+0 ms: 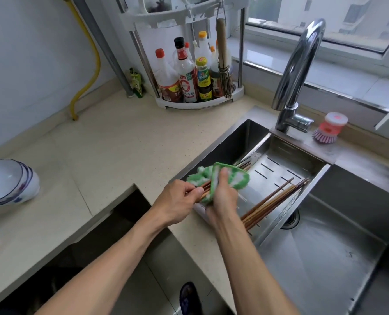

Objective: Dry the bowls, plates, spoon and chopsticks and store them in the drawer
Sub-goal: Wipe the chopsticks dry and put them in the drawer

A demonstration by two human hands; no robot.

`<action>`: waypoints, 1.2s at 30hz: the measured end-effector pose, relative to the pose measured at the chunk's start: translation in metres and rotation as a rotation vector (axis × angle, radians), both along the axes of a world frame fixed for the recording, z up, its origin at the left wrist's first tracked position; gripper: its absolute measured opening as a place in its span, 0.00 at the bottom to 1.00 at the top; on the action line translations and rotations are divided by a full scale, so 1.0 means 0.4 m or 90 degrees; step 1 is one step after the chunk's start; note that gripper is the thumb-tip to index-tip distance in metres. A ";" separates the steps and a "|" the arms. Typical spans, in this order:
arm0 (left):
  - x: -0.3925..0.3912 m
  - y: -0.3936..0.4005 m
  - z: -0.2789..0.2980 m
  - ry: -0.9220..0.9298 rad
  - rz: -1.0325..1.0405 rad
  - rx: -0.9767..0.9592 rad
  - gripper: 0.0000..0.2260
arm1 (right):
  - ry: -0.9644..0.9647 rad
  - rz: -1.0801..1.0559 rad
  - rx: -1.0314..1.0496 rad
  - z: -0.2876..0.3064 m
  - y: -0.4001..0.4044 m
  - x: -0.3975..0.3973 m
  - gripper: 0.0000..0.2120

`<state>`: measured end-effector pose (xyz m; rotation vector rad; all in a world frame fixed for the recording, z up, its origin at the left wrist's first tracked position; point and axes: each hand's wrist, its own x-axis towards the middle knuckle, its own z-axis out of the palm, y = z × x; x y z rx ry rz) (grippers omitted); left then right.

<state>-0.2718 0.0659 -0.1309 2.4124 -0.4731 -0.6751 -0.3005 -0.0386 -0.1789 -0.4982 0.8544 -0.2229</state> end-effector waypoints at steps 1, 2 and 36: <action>-0.002 0.013 0.007 0.015 0.000 -0.005 0.18 | -0.015 -0.001 -0.002 0.003 -0.012 -0.002 0.13; -0.003 0.033 0.016 0.033 -0.006 -0.008 0.19 | -0.014 -0.024 -0.003 0.003 -0.045 0.005 0.12; -0.283 1.080 -0.077 0.039 0.334 -0.063 0.21 | -0.015 0.368 -0.182 -0.059 1.000 -0.125 0.11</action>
